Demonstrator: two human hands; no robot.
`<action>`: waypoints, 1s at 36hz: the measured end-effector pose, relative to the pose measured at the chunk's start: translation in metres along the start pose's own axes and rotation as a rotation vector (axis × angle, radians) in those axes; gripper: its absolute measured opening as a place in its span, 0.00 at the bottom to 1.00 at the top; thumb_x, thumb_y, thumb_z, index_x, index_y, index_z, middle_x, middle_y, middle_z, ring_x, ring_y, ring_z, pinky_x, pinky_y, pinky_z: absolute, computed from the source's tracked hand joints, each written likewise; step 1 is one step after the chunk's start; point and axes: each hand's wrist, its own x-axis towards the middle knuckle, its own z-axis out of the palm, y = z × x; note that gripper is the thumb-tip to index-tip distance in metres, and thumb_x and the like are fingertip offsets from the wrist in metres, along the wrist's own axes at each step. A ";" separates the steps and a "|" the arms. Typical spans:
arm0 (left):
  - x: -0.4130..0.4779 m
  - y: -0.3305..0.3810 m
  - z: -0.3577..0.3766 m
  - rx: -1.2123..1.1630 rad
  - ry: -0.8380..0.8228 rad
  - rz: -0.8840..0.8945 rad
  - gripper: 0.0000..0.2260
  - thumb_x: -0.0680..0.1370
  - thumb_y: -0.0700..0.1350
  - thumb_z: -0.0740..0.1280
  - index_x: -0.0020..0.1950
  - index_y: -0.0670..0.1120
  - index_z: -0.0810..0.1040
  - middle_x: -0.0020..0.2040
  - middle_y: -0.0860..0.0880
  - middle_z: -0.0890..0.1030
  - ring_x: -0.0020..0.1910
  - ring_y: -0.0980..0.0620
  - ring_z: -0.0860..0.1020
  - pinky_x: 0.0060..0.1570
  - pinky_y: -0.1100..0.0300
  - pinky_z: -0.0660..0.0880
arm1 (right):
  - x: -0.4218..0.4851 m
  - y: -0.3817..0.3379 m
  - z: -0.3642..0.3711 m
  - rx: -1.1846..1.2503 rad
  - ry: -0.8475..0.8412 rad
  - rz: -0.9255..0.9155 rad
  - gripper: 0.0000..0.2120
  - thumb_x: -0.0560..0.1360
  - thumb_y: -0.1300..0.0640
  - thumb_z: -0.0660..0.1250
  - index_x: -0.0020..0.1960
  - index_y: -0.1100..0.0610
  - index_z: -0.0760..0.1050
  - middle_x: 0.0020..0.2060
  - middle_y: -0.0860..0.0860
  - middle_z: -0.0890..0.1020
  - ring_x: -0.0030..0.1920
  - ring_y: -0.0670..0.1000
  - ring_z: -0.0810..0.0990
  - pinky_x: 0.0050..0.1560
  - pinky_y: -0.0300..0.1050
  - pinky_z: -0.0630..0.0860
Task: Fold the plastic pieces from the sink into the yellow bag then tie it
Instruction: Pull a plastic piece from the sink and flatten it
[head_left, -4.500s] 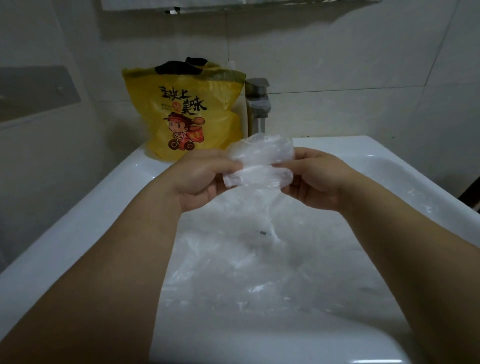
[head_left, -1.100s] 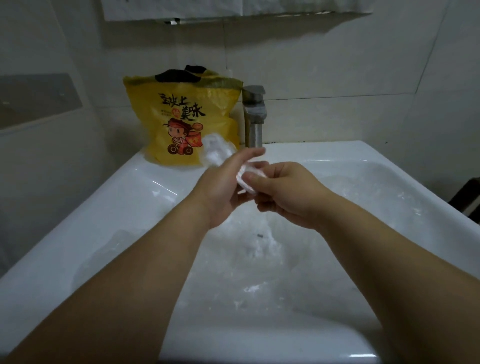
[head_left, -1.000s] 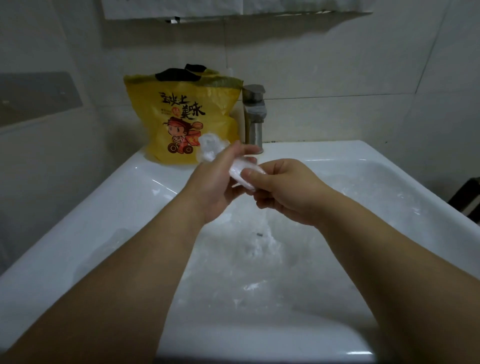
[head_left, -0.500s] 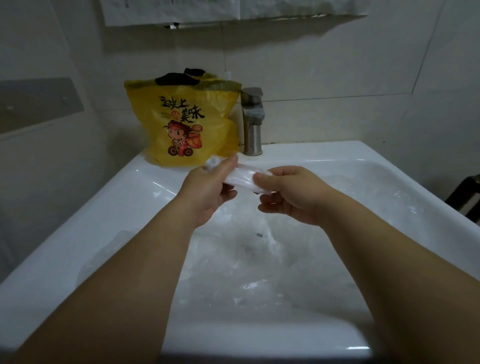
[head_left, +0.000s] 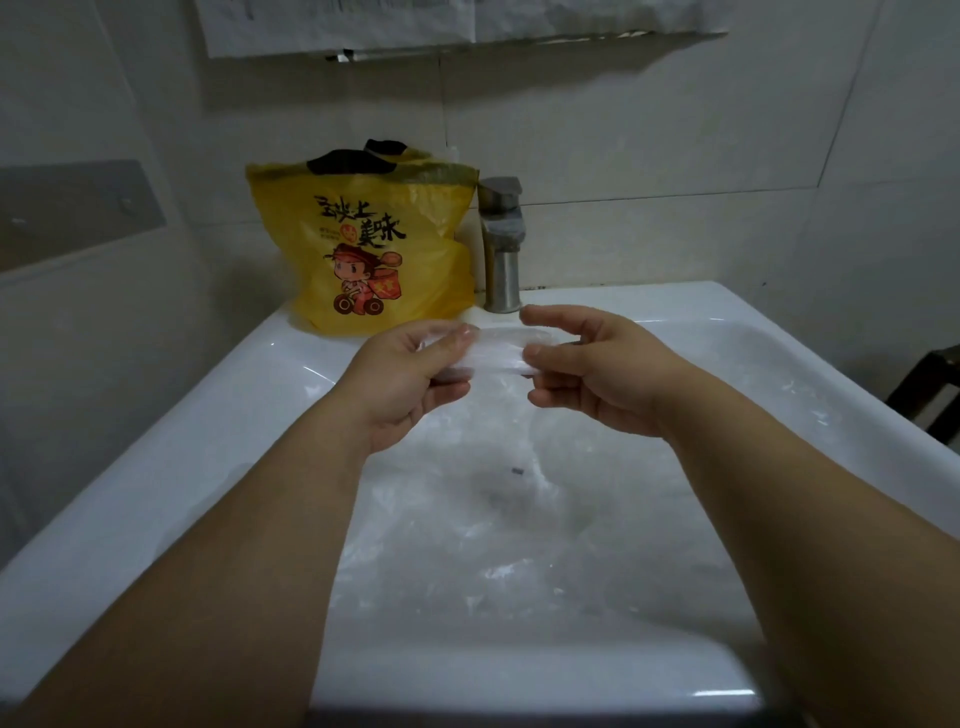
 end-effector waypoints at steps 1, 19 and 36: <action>0.000 0.001 0.001 0.001 -0.005 0.004 0.04 0.78 0.40 0.66 0.47 0.46 0.79 0.45 0.47 0.79 0.31 0.59 0.79 0.32 0.69 0.77 | 0.000 0.000 0.000 -0.004 0.006 -0.009 0.14 0.76 0.68 0.65 0.59 0.58 0.76 0.41 0.59 0.78 0.33 0.50 0.77 0.36 0.40 0.80; -0.008 0.012 -0.003 -0.014 -0.109 -0.056 0.07 0.77 0.36 0.66 0.41 0.40 0.81 0.31 0.47 0.81 0.30 0.55 0.80 0.29 0.67 0.78 | -0.004 -0.007 -0.001 0.119 0.077 0.014 0.07 0.78 0.69 0.60 0.50 0.62 0.75 0.34 0.59 0.80 0.30 0.49 0.78 0.34 0.39 0.81; -0.001 0.006 -0.009 0.115 -0.099 -0.055 0.07 0.75 0.32 0.68 0.49 0.41 0.82 0.45 0.44 0.82 0.37 0.56 0.81 0.36 0.69 0.78 | -0.002 -0.007 -0.007 -0.030 0.061 0.121 0.09 0.74 0.70 0.66 0.54 0.65 0.77 0.40 0.57 0.82 0.34 0.49 0.83 0.38 0.39 0.82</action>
